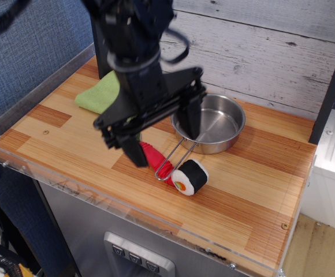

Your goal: Put the sushi roll in the pan.

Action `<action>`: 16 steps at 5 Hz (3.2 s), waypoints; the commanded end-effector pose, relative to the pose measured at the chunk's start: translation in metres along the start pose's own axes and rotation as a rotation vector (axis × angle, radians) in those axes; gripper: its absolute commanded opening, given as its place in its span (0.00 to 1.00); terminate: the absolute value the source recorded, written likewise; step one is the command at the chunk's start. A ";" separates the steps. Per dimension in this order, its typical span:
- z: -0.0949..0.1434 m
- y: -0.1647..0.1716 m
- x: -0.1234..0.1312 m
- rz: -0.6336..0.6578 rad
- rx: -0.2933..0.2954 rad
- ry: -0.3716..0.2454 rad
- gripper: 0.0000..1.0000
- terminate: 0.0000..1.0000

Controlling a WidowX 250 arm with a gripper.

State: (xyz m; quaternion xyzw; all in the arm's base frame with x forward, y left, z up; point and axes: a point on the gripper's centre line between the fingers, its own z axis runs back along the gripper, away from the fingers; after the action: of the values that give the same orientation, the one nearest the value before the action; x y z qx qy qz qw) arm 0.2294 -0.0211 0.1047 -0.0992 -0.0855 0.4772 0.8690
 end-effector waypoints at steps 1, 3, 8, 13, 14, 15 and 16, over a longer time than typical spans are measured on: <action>-0.033 -0.001 0.002 0.039 0.020 0.023 1.00 0.00; -0.062 -0.011 0.000 0.093 0.018 0.074 1.00 0.00; -0.090 -0.021 -0.005 0.084 0.048 0.057 0.00 0.00; -0.038 -0.033 -0.036 -0.153 -0.020 0.070 0.00 0.00; -0.009 -0.048 -0.027 -0.225 -0.045 -0.003 0.00 0.00; 0.016 -0.063 -0.006 -0.248 -0.045 -0.086 0.00 0.00; 0.026 -0.076 0.015 -0.223 -0.060 -0.115 0.00 0.00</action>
State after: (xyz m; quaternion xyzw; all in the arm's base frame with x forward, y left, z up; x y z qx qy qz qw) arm 0.2956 -0.0424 0.1389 -0.0799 -0.1445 0.3840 0.9085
